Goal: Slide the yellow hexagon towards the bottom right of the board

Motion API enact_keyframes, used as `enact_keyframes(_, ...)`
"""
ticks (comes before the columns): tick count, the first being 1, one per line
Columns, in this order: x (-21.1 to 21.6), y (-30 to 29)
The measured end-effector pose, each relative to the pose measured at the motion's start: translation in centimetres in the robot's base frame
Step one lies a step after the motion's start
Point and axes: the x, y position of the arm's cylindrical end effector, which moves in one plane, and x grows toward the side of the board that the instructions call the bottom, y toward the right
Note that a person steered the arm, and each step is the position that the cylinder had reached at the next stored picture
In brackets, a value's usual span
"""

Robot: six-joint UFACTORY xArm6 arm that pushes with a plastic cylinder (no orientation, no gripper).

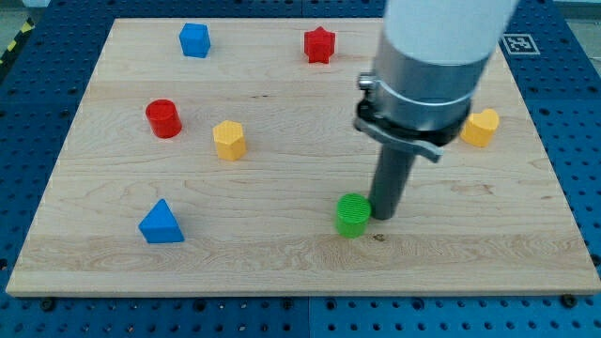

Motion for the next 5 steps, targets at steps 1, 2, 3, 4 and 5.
enact_keyframes(1,-0.7,-1.5)
enact_keyframes(2,-4.5,-1.5)
enact_keyframes(3,-5.4,-4.0)
enact_keyframes(4,-5.4,-9.2)
enact_keyframes(5,-5.7,-15.1)
